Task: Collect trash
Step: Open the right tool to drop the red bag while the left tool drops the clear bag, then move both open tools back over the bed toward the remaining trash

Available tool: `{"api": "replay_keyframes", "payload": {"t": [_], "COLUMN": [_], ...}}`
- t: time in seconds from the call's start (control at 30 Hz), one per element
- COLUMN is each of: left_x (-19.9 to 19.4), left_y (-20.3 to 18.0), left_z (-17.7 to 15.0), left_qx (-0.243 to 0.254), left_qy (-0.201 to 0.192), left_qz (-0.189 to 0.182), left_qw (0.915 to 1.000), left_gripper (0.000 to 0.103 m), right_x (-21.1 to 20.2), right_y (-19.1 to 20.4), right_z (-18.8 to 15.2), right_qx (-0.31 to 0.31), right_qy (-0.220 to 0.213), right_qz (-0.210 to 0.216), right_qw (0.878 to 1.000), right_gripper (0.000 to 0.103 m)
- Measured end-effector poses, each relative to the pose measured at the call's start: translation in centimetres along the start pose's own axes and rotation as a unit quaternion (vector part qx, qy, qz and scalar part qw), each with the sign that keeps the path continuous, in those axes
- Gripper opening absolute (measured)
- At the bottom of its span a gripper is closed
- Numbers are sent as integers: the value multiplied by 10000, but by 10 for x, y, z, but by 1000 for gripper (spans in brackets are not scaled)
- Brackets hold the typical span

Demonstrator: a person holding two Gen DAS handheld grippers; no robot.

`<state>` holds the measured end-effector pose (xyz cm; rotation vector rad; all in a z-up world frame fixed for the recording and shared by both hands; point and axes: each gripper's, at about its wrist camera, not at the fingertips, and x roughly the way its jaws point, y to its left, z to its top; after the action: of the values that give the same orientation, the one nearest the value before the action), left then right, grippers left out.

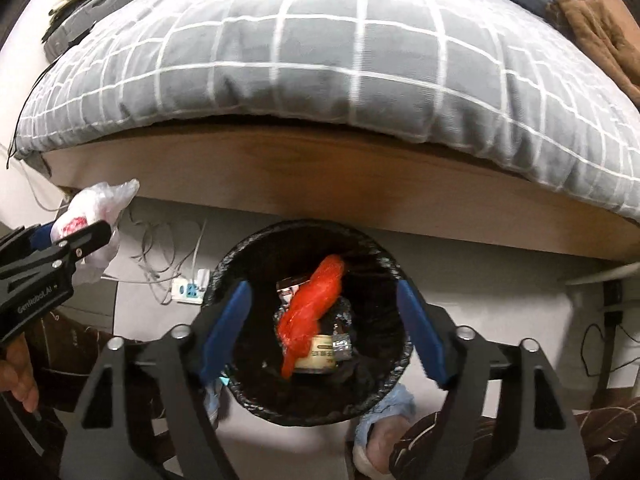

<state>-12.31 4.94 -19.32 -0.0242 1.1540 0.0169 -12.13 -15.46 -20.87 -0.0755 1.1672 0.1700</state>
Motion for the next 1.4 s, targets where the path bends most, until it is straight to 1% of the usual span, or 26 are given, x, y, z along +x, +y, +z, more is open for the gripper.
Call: {"api": "replay_keyframes", "payload": {"t": [0.07, 0.1, 0.2, 0.33, 0.47, 0.67, 0.83, 0.93, 1.0, 1.03, 1.17, 1.2, 1.4], "left_x": [4, 4, 6, 8, 9, 15, 15, 11, 6, 2, -13, -16, -41], "left_y": [-9, -13, -26, -48, -73, -93, -96, -98, -96, -95, -92, -92, -86], "left_z": [1, 2, 4, 7, 12, 10, 5, 7, 10, 12, 21, 22, 40], "left_qx": [30, 47, 156, 247, 394, 590, 804, 819, 799, 799, 745, 711, 571], "left_qy": [38, 38, 44, 95, 115, 153, 86, -4, -117, -188, -419, -480, -782], "left_qz": [-27, -53, -131, -278, -396, -508, -342, -257, -159, -95, -29, -33, -2], "left_qw": [10000, 10000, 9998, 9993, 9984, 9968, 9961, 9963, 9966, 9966, 9963, 9963, 9953], "left_gripper": [52, 52, 52, 52, 52, 53, 57, 68, 78, 80, 94, 96, 97], "right_x": [-3, -3, -6, -10, -14, -17, -17, -21, -23, -25, -33, -36, -57], "right_y": [-11, -16, -34, -60, -75, -93, -95, -92, -90, -89, -88, -88, -86], "right_z": [-2, -2, -6, -11, -16, -20, -17, -15, -13, -12, -6, -4, 12], "right_qx": [88, 113, 256, 532, 708, 916, 992, 951, 910, 893, 902, 902, 887], "right_qy": [-60, -73, -136, -189, -248, -292, -312, -370, -421, -464, -611, -663, -1042], "right_qz": [-96, -138, -280, -422, -525, -609, -617, -612, -632, -636, -598, -595, -593], "right_qw": [9999, 9998, 9992, 9975, 9958, 9935, 9927, 9929, 9930, 9929, 9922, 9919, 9888], "right_gripper": [84, 87, 92, 93, 93, 93, 93, 93, 93, 93, 93, 93, 93]}}
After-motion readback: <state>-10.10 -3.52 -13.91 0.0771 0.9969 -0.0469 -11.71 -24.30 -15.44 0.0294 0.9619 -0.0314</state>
